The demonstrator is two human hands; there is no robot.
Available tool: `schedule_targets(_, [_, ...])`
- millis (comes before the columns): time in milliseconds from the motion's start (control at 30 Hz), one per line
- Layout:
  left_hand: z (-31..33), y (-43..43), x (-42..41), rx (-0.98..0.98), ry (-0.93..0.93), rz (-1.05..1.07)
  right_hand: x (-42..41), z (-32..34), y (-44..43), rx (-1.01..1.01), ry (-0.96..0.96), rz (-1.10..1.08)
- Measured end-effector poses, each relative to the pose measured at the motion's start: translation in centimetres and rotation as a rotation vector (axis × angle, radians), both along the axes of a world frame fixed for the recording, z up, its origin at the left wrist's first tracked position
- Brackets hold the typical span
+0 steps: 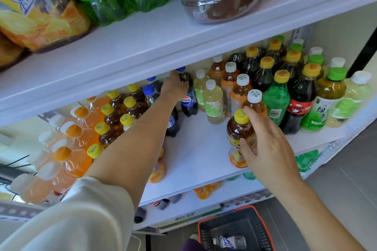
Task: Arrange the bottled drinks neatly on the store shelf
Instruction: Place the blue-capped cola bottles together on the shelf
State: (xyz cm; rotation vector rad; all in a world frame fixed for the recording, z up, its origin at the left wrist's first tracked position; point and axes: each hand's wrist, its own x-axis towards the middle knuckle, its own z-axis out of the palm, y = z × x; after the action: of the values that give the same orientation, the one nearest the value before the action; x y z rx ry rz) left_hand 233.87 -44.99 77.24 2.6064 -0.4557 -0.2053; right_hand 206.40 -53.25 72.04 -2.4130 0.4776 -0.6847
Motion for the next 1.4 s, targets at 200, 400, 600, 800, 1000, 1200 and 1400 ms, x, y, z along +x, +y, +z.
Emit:
schedule_targets(200, [0.7, 2.8, -2.4, 0.049, -0.208, -0.038, -0.5, -0.2, 0.2, 0.003, -0.025, -0.008])
schedule_targets(400, [1.2, 7.9, -4.0, 0.394, -0.642, -0.012, -1.8, -0.3, 1.2, -0.032, -0.232, -0.071])
schedule_targets(600, [0.7, 8.6, -3.8, 0.429, -0.475, -0.164, -3.1, -0.2, 3.2, -0.026, -0.347, 0.008])
schedule_targets(800, [1.0, 9.2, -8.6, 0.260, -0.511, -0.294, -3.6, -1.1, 5.1, 0.128, -0.239, 0.135])
schedule_targets(1000, [3.9, 11.8, -15.7, -0.217, -0.518, -0.035, -3.3, -1.6, 5.2, 0.888, 0.101, 0.275])
schedule_targets(1200, [5.6, 12.4, -19.2, -0.628, -0.343, 0.002, -4.8, -1.0, 4.1, 1.628, 0.313, 0.395])
schedule_targets(1400, [5.7, 12.7, -19.1, -0.790, -0.185, 0.018, -5.7, -0.9, 4.7, 1.599, 0.116, 0.460])
